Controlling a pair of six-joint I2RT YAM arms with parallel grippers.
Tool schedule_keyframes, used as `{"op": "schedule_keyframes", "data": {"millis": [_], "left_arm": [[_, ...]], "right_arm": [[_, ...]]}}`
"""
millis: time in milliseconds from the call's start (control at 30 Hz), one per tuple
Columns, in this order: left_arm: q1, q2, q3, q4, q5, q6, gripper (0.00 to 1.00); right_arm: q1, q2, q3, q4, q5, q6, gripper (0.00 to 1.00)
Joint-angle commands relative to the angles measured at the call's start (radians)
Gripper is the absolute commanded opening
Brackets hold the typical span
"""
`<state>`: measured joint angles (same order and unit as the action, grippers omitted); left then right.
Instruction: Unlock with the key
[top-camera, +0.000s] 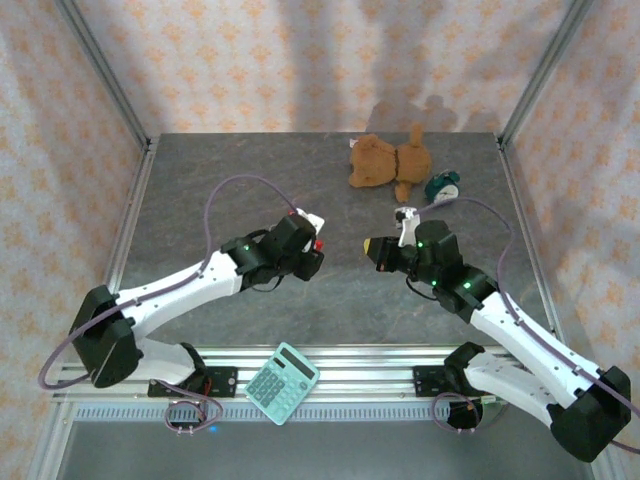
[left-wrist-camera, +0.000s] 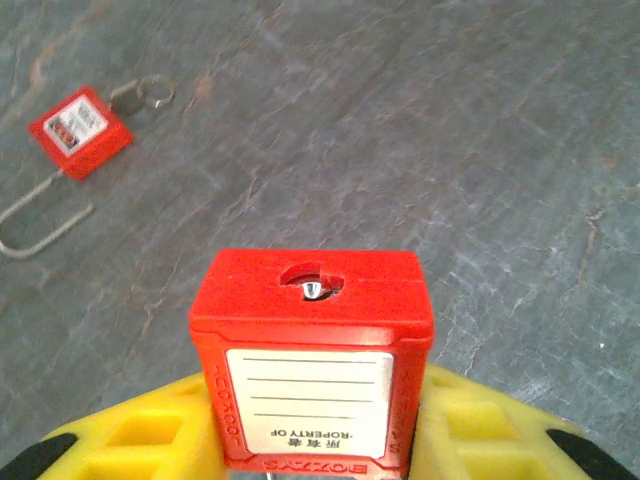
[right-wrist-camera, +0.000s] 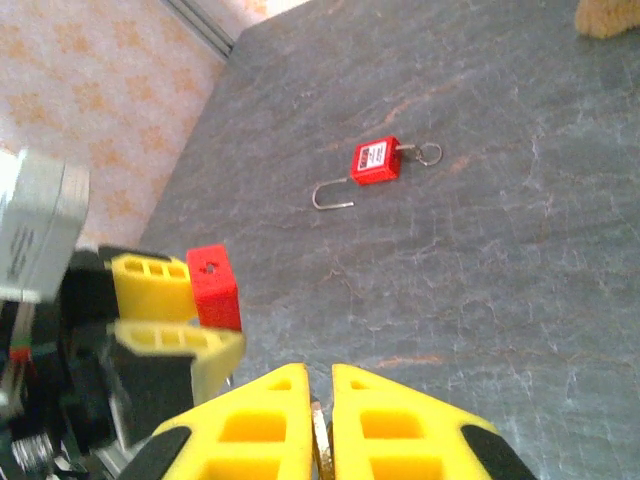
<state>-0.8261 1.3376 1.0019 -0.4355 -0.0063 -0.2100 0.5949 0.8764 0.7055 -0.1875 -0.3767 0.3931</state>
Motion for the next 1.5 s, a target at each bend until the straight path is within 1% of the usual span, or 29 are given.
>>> {"op": "schedule_keyframes", "data": {"millis": [0, 133, 233, 367, 467, 533, 633, 967, 1167, 1467], "left_arm": [[-0.064, -0.077, -0.05, 0.182, -0.119, 0.119, 0.38], [-0.145, -0.123, -0.09, 0.234, -0.228, 0.207, 0.37], [-0.192, -0.147, -0.122, 0.281, -0.279, 0.26, 0.36], [-0.234, -0.164, -0.146, 0.32, -0.3, 0.311, 0.36], [-0.25, -0.166, -0.146, 0.333, -0.305, 0.333, 0.36], [-0.254, -0.159, -0.143, 0.335, -0.302, 0.34, 0.36], [-0.257, -0.146, -0.127, 0.32, -0.297, 0.339, 0.36], [-0.258, -0.104, -0.094, 0.3, -0.265, 0.306, 0.34], [-0.258, -0.103, -0.089, 0.31, -0.256, 0.275, 0.34], [-0.263, -0.106, -0.09, 0.309, -0.255, 0.264, 0.34]], "right_arm": [[0.005, -0.039, 0.06, 0.007, 0.062, 0.024, 0.1], [0.005, -0.044, 0.093, 0.005, 0.062, 0.039, 0.1], [0.005, -0.042, 0.103, 0.016, 0.036, 0.058, 0.1], [0.021, -0.029, 0.113, 0.029, -0.018, 0.05, 0.1], [0.064, -0.021, 0.124, 0.013, -0.002, 0.017, 0.1], [0.092, -0.015, 0.129, 0.006, 0.015, 0.002, 0.1], [0.103, -0.009, 0.123, 0.028, -0.01, 0.007, 0.1], [0.115, 0.011, 0.098, 0.09, -0.035, 0.03, 0.09], [0.118, 0.03, 0.088, 0.106, -0.024, 0.036, 0.09], [0.135, 0.081, 0.076, 0.146, -0.012, 0.049, 0.09]]}}
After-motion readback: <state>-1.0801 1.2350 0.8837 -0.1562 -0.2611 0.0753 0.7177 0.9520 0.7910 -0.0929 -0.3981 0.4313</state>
